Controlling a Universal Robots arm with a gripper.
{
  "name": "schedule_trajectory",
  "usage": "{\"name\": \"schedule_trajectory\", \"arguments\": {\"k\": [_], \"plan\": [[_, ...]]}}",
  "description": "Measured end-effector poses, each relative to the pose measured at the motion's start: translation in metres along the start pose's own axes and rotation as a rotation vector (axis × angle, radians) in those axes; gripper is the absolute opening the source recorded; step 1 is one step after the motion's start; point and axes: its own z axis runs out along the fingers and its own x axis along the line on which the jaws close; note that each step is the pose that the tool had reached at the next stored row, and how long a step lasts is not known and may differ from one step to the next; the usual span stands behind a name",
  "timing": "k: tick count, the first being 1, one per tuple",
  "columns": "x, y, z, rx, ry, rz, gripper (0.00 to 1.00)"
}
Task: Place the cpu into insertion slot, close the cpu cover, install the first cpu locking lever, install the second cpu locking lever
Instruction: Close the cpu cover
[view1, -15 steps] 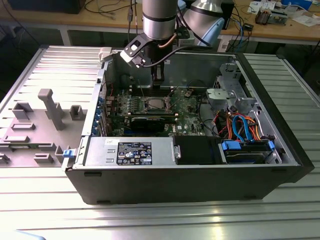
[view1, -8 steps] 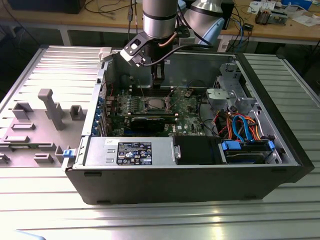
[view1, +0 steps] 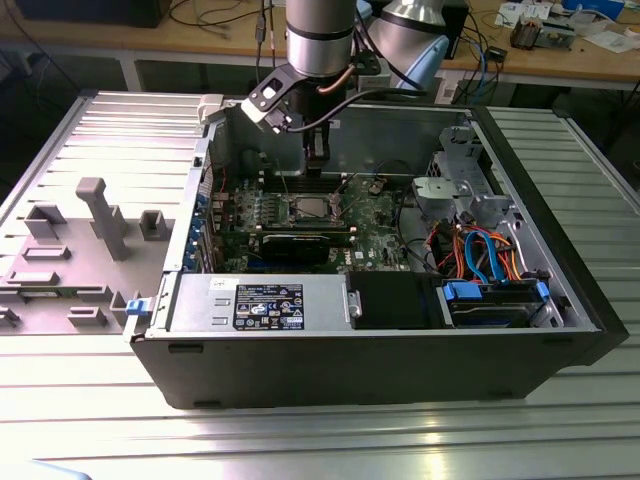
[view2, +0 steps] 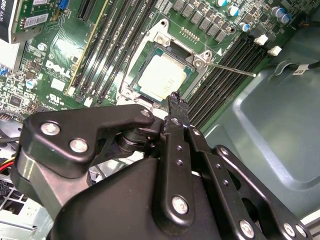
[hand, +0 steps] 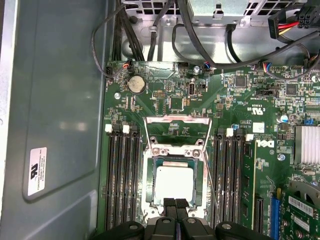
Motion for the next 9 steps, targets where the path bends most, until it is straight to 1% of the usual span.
{"name": "schedule_trajectory", "arguments": {"k": [6,9], "plan": [[0.0000,0.0005,0.0000,0.0001,0.0000,0.000,0.11],[-0.0001,0.0020,0.0000,0.0000,0.0001,0.000,0.11]]}}
